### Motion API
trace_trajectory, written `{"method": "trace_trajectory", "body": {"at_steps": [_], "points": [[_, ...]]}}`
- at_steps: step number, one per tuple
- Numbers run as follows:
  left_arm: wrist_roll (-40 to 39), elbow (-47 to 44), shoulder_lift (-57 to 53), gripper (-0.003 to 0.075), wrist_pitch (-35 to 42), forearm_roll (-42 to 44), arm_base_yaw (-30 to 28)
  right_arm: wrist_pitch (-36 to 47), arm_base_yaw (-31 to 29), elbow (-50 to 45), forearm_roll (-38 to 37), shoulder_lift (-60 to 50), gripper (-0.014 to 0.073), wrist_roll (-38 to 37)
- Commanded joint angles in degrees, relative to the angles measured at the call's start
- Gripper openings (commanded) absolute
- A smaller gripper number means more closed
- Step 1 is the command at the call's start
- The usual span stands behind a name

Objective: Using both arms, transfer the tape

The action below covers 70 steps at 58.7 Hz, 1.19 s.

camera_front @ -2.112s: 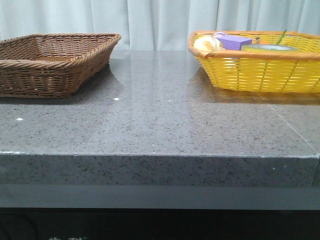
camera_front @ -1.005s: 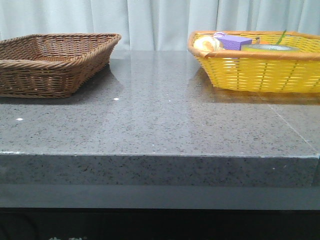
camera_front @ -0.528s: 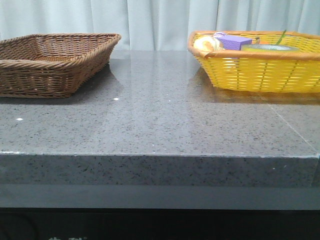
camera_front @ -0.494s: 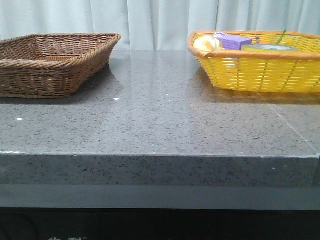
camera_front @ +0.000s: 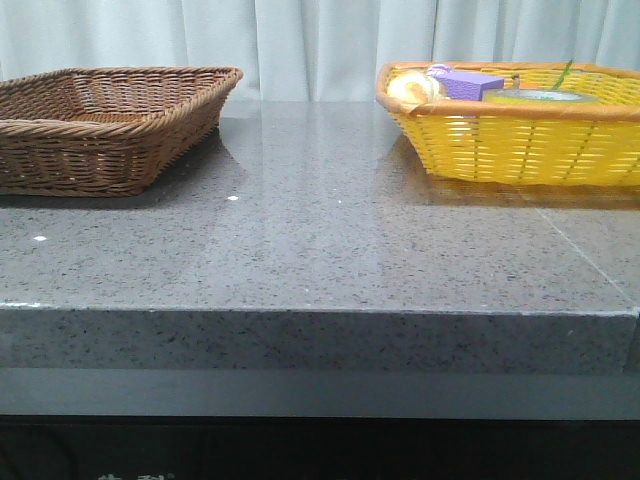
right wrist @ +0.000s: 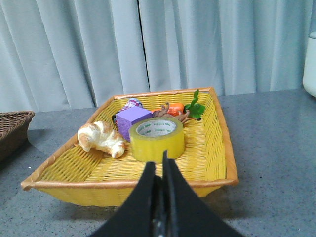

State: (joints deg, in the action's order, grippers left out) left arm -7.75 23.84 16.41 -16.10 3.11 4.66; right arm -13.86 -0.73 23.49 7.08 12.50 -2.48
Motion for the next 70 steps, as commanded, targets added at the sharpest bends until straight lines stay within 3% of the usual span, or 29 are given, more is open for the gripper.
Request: {"method": "trace_trajectory", "body": {"at_steps": [1,15,20,25,27,31,37,49,70], "points": [[-0.3,5.7,7.7,-0.002,1.7,0.1,0.0,1.7,-0.2,5.9,0.0,6.4,-0.0118,0.1],[-0.3,8.4,16.5,-0.0018,4.4,0.1,0.0,0.2,-0.2,11.0,-0.4,15.5,-0.0118,0.2],[-0.3,8.4,16.7,0.0036,4.4,0.1,0.0,0.4,-0.2,11.0,-0.9,15.7,-0.0045,0.2],[-0.3,8.4,16.7,0.023,4.6,0.8,0.0,0.4,-0.2,11.0,-1.1,15.7,0.0142,0.2],[-0.3,8.4,16.7,0.0381,4.6,0.8,0.0,0.5,-0.2,11.0,-1.1,15.7,0.0282,0.2],[-0.3,8.4,16.7,0.0574,4.6,0.8,0.0,0.9,-0.2,11.0,-1.1,15.7,0.0461,0.2],[-0.3,8.4,16.7,0.0705,4.6,0.8,0.0,2.4,-0.2,11.0,0.2,16.8,0.0601,0.2],[-0.3,8.4,16.7,0.0653,4.7,0.8,0.0,-1.4,-0.2,18.0,1.7,29.4,0.059,0.2],[-0.3,8.4,16.7,0.0638,4.7,0.8,0.0,-11.5,-0.2,46.4,2.4,64.4,0.059,-1.8]]}}
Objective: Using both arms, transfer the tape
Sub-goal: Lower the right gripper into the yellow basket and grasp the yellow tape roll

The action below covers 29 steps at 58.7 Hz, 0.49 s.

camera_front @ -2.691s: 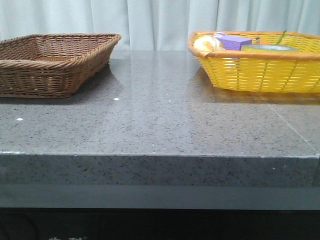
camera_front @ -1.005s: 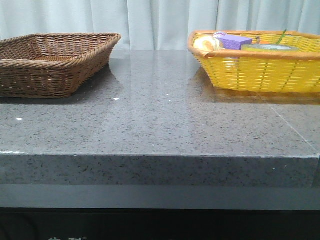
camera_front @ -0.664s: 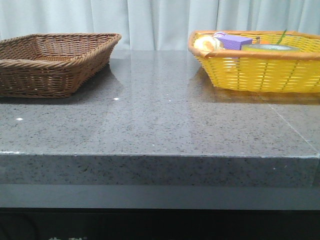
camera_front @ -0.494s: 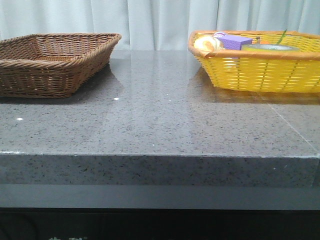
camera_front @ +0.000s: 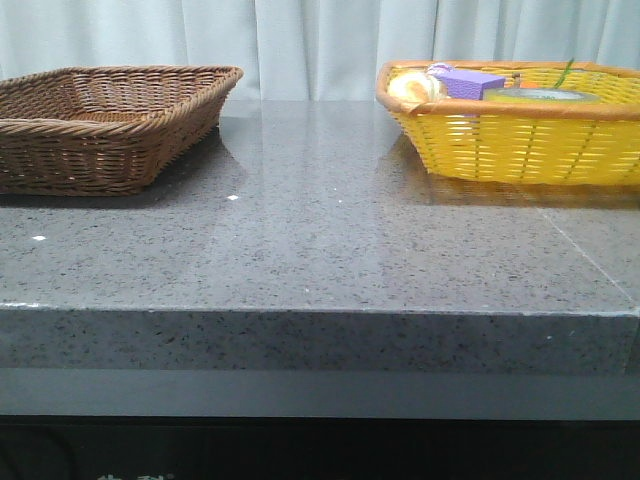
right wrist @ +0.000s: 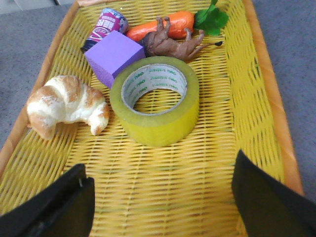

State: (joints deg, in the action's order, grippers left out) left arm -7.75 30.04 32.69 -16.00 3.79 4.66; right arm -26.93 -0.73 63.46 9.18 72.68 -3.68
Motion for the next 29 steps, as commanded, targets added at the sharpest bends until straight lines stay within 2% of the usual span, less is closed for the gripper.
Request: {"method": "trace_trajectory", "body": {"at_steps": [1,17,29], "points": [[-0.3,2.2,0.4,0.0638,4.6,0.1,0.0,1.3,-0.2,8.0,0.3,5.3,0.059,-0.8],[-0.3,2.2,0.4,0.0638,4.6,0.1,0.0,-6.2,-0.4,28.0,0.2,25.6,0.059,-2.8],[-0.3,2.2,0.4,0.0638,4.6,0.1,0.0,-8.2,-0.7,35.9,0.2,33.7,0.059,-4.5]]}}
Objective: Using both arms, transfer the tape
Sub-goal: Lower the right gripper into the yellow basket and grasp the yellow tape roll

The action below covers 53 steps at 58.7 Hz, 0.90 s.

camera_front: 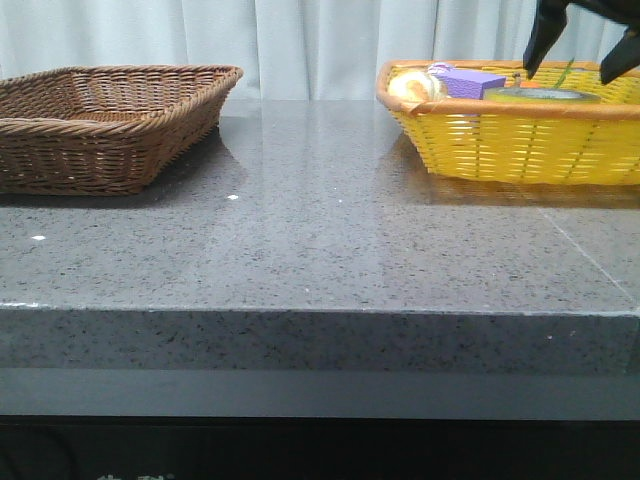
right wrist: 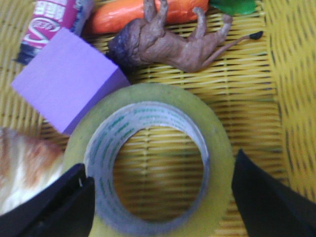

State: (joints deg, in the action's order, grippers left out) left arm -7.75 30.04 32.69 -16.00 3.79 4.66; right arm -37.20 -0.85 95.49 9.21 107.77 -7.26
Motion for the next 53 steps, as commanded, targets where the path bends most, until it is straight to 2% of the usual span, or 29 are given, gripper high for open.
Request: {"method": "trace_trajectory", "body": {"at_steps": [1,30,34,48,53], "points": [[-0.3,2.2,0.4,0.0638,4.6,0.1,0.0,2.2,-0.7,4.1,0.2,-1.3,0.059,-1.1],[-0.3,2.2,0.4,0.0638,4.6,0.1,0.0,1.5,-2.5,4.7,-0.1,1.5,0.0579,-1.7],[-0.3,2.2,0.4,0.0638,4.6,0.1,0.0,1.6,-2.5,4.7,-0.1,1.5,0.0508,-1.7],[-0.3,2.2,0.4,0.0638,4.6,0.1,0.0,1.3,-2.5,4.7,-0.2,1.5,0.0144,-1.7],[-0.3,2.2,0.4,0.0638,4.6,0.1,0.0,1.3,-2.5,4.7,-0.2,1.4,0.0057,-1.7]]}}
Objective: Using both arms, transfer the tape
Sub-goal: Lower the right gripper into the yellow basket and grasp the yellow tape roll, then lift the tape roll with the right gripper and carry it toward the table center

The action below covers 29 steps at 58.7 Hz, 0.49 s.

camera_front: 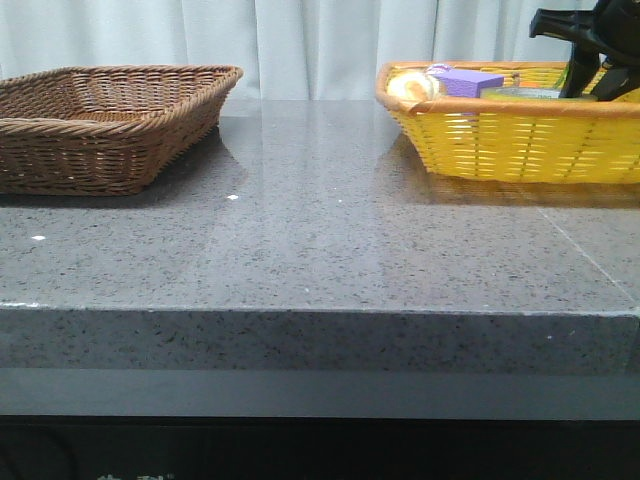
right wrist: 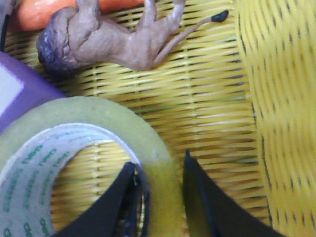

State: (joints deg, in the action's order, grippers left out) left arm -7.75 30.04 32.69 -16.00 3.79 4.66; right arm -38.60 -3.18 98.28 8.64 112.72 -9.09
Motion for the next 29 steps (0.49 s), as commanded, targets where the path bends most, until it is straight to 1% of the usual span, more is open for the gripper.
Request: {"method": "trace_trajectory", "body": {"at_steps": [1,4,8,21,29], "points": [[-0.3,2.2,0.4,0.0638,4.6,0.1,0.0,2.7,-0.2,1.9,0.4,-3.6,0.0047,0.1],[-0.3,2.2,0.4,0.0638,4.6,0.1,0.0,2.5,-0.2,1.9,0.4,-3.9,0.0019,0.1],[-0.3,2.2,0.4,0.0638,4.6,0.1,0.0,2.0,-0.2,1.9,0.4,-4.8,0.0002,0.1],[-0.3,2.2,0.4,0.0638,4.5,0.1,0.0,-2.2,-0.2,1.9,-0.4,-10.1,0.0002,0.6],[-0.3,2.2,0.4,0.0638,4.3,0.1,0.0,-2.8,0.2,1.9,-0.4,-14.3,0.0002,0.6]]}}
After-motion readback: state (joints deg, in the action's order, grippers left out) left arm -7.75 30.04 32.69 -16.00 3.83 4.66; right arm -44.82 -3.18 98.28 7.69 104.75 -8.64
